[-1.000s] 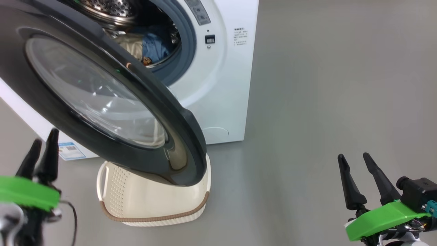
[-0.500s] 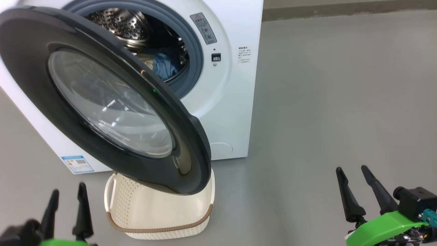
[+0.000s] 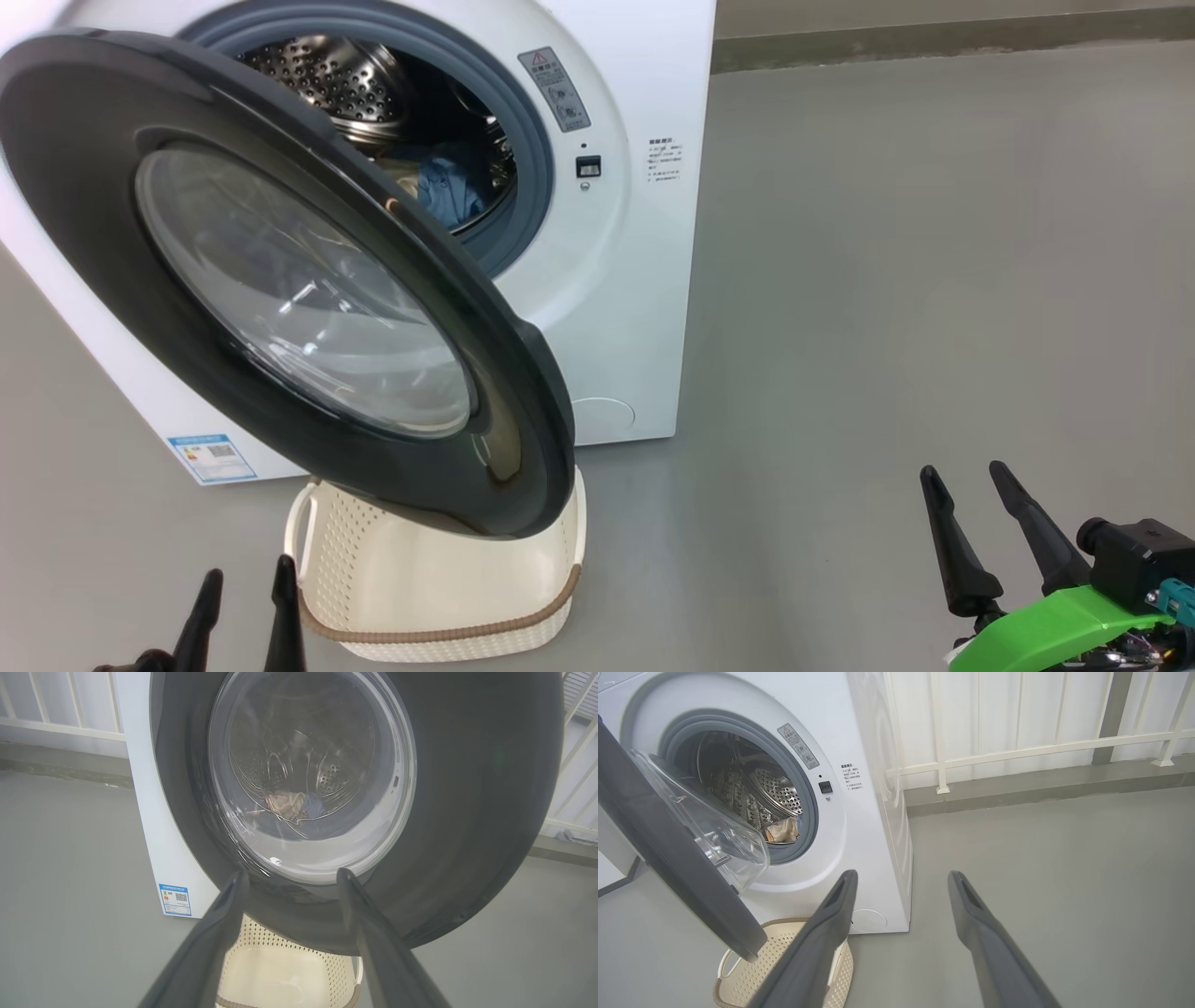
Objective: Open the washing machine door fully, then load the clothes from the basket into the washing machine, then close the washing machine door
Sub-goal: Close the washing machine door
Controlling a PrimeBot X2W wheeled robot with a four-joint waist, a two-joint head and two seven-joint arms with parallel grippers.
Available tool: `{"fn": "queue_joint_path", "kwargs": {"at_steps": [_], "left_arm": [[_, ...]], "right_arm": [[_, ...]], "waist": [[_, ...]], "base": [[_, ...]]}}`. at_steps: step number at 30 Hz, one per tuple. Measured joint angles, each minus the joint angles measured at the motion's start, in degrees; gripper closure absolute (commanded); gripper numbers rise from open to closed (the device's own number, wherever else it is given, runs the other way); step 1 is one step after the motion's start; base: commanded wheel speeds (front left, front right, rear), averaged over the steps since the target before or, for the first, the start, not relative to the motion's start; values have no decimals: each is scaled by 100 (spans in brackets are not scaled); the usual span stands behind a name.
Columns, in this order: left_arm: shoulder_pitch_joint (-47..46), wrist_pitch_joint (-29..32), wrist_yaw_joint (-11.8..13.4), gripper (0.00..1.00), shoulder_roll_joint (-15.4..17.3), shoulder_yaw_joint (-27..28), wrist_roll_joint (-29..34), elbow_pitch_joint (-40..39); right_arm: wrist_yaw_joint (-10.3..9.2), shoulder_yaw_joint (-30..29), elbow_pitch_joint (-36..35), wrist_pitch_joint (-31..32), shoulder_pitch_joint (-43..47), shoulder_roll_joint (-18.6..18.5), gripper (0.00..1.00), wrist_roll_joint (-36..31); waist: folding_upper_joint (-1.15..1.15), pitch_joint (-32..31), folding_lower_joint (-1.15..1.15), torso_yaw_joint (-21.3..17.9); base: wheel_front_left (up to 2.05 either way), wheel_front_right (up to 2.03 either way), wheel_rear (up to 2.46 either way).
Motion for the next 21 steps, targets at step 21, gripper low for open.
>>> {"fn": "queue_joint_path", "kwargs": {"at_steps": [21], "left_arm": [[19,-8,19,0,-27,-238,74,31]], "right_arm": [[0,-1,-7,1,3,-20,0,-246]], "waist": [[0,55,0,-25]], "base": [[0,0,0]]}}
